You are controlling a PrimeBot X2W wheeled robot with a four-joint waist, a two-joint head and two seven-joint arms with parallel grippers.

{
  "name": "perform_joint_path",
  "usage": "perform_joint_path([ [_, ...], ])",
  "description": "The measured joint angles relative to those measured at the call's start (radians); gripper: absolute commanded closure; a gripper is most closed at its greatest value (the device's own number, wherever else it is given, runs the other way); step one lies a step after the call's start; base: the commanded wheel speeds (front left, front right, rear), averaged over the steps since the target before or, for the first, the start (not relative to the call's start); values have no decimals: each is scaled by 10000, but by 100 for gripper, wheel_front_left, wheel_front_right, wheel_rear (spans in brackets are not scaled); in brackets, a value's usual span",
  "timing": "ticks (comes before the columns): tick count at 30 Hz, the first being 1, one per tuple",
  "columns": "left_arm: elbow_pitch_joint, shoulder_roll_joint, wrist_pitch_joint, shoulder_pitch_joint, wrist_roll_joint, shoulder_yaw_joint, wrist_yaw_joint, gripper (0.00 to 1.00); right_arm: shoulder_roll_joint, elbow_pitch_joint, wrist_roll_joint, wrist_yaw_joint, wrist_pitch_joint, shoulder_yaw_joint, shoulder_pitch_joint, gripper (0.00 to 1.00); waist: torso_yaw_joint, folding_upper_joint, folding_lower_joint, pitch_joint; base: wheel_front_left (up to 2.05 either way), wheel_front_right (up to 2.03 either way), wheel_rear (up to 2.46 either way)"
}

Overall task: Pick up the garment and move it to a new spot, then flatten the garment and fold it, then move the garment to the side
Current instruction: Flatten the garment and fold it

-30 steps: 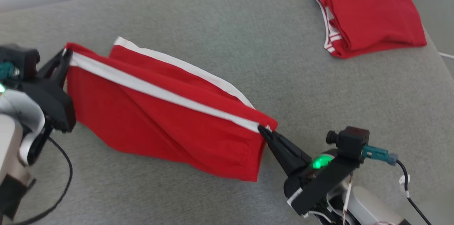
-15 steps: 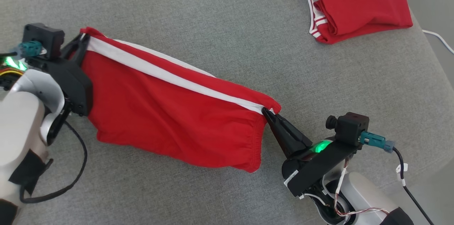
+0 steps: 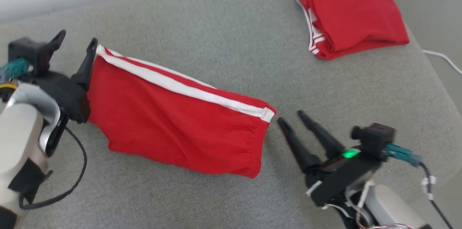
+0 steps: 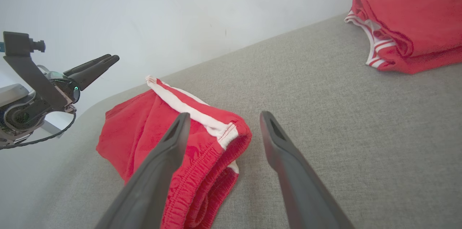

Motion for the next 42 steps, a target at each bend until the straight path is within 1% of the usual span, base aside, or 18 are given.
perform_joint_path([
  [3,-4,29,-685,412,-153,182,82,0,-150,-573,-476,0,-174,-625,383,0,34,-1,-1,-443,0,0,0],
  [7,-242,82,-1012,814,-222,403,324,0,104,-1047,-957,0,-759,-1329,767,0,86,-1,-2,-855,0,0,0],
  [10,-587,157,-1126,1045,-222,525,516,0,412,-1158,-1310,0,-1204,-1751,1124,0,159,-1,-2,-1056,0,0,0],
  [12,-754,221,-1131,1220,-222,556,570,0,543,-1156,-1881,0,-1496,-1891,1310,0,225,-2,-2,-1124,0,0,0],
  [14,-825,336,-1158,1404,-221,562,619,0,876,-1166,-2021,0,-1724,-2096,1488,0,264,-1,-1,-1173,0,0,0],
  [16,-892,418,-1108,1526,-222,533,648,0,1097,-1152,-2439,0,-1858,-2111,1707,0,269,-2,-2,-1207,0,0,0],
  [23,-941,767,-318,1719,-282,263,502,0,1672,-867,-3338,0,-2096,-2130,2152,0,74,-1,-1,-1214,0,0,0],
  [27,-865,872,182,1746,-355,90,414,0,1927,-857,-4006,0,-2171,-2159,2266,0,-70,-2,-1,-1212,0,0,0],
  [29,-777,932,464,1759,-397,-10,330,0,2113,-863,-4125,0,-2197,-2161,2334,0,-136,-1,-1,-1199,0,0,0],
  [36,-476,997,1994,1750,-924,-500,75,0,2353,-982,-4403,0,-2209,-2151,2342,0,-323,-1,0,-1114,0,0,0],
  [42,-324,1049,3409,1652,-1486,-903,59,0,2405,-1024,-4497,0,-2209,-2107,2293,0,-455,-1,0,-1004,0,0,0],
])
